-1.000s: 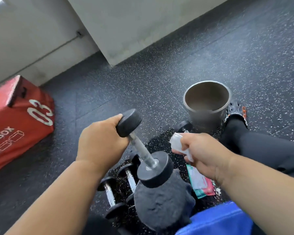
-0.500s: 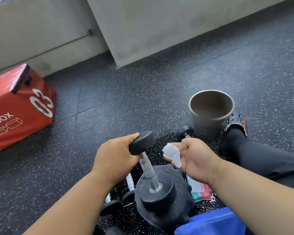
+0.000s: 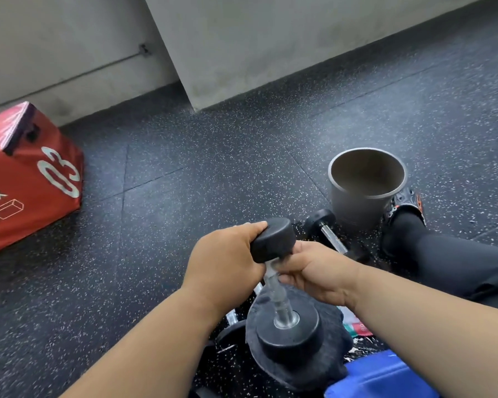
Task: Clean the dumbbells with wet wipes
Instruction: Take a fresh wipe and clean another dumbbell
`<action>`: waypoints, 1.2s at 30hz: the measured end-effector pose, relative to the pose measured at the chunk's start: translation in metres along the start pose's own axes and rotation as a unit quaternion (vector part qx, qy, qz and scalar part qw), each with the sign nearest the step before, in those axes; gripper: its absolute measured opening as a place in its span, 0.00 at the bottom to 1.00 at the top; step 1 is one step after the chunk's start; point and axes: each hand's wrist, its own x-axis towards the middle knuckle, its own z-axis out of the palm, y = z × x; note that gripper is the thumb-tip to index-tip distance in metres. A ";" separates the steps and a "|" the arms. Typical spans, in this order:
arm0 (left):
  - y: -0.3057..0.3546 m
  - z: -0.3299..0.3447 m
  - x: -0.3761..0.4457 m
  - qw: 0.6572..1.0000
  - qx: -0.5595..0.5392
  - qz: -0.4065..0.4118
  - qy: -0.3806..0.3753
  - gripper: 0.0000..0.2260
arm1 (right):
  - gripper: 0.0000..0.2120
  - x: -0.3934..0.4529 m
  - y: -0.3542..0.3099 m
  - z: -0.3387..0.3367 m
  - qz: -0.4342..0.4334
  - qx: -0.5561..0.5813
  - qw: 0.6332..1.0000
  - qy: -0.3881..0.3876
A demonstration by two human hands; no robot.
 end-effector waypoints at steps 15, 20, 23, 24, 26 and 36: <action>0.009 0.010 0.000 0.998 0.038 0.046 0.023 0.25 | 0.18 -0.005 0.002 0.004 -0.082 -0.105 0.991 -0.015; 0.010 0.005 -0.001 0.999 0.037 0.040 0.000 0.27 | 0.18 0.000 0.008 0.008 -0.066 -0.109 0.992 -0.019; 0.006 0.000 0.001 0.998 0.028 0.017 -0.049 0.30 | 0.17 0.000 0.014 0.013 -0.074 -0.121 0.990 -0.013; 0.005 -0.002 0.002 0.998 0.017 0.008 -0.064 0.31 | 0.17 0.000 0.015 0.015 -0.082 -0.134 0.988 -0.010; -0.002 -0.004 0.007 0.994 -0.045 -0.031 -0.091 0.33 | 0.19 0.000 0.018 0.021 -0.104 -0.152 0.983 -0.005; -0.013 0.006 0.019 0.964 -0.188 -0.120 -0.144 0.35 | 0.22 0.002 0.027 0.044 -0.201 -0.309 0.924 0.100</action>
